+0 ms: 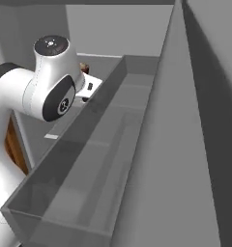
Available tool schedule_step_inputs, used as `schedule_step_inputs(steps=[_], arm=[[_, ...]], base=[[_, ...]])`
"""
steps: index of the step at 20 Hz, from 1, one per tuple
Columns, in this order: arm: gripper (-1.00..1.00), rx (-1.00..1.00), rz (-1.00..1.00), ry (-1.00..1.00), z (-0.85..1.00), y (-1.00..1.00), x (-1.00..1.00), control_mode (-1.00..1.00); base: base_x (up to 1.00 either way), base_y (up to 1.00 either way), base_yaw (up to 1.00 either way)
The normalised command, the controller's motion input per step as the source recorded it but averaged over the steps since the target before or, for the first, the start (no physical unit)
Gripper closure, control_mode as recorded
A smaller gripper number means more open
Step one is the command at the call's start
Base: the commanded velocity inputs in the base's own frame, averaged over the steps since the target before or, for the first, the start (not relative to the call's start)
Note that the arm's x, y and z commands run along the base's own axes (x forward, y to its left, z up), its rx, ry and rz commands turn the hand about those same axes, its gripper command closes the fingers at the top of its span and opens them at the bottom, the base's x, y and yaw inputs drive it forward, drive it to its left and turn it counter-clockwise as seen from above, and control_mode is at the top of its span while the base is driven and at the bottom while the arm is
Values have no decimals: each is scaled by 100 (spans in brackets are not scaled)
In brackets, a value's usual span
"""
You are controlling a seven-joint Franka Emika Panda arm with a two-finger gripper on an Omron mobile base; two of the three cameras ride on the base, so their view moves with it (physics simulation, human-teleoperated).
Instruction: Take the cupcake and cake from the fridge and place them on the empty tray on the dining counter.
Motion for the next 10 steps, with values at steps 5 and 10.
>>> schedule_step_inputs(steps=[5, 10], arm=[[-100, 0, -11, 3, -16, 0, 33, -100], [-100, 0, -15, 6, -56, -3, 42, -100]], base=[[54, 5, -21], [0, 0, 0]])
